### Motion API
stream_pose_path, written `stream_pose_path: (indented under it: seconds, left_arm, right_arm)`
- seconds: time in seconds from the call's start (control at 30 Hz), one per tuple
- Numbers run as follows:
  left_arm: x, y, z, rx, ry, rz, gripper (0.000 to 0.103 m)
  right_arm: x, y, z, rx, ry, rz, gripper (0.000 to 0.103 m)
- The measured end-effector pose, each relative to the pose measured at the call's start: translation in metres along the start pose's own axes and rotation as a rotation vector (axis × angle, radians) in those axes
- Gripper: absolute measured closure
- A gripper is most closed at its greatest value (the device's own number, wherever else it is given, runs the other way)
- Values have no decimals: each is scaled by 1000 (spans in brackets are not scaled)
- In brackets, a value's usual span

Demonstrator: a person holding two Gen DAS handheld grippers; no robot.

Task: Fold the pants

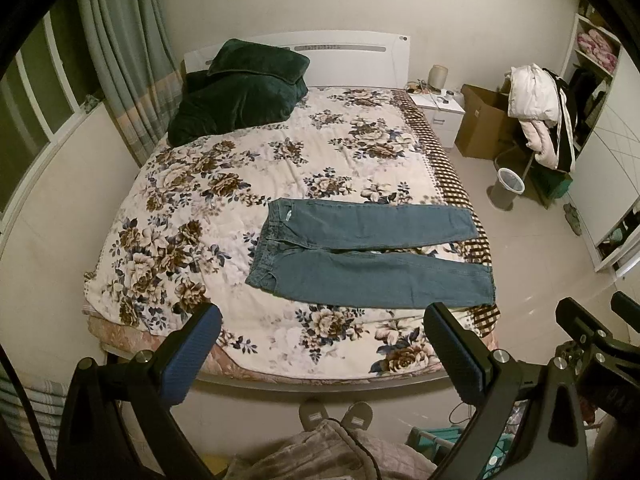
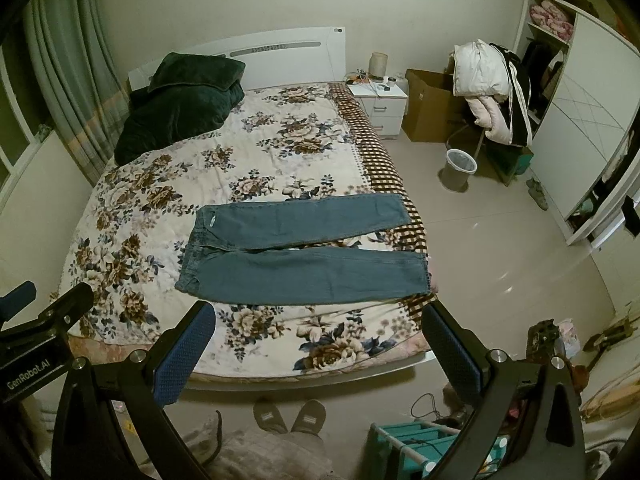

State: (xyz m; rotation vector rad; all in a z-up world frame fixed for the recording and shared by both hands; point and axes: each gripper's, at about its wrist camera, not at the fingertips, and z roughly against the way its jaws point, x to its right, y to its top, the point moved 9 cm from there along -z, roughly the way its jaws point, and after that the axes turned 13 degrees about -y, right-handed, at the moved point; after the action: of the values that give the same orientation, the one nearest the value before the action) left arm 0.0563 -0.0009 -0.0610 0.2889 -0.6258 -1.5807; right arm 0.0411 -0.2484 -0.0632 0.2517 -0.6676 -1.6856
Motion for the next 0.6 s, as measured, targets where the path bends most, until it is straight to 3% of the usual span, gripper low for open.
stream_pose_path:
  seconds: [0.6]
  left_arm:
    - [-1, 7, 3, 3, 0, -1, 0]
  right_arm:
    - [-1, 5, 6, 3, 8, -1, 0]
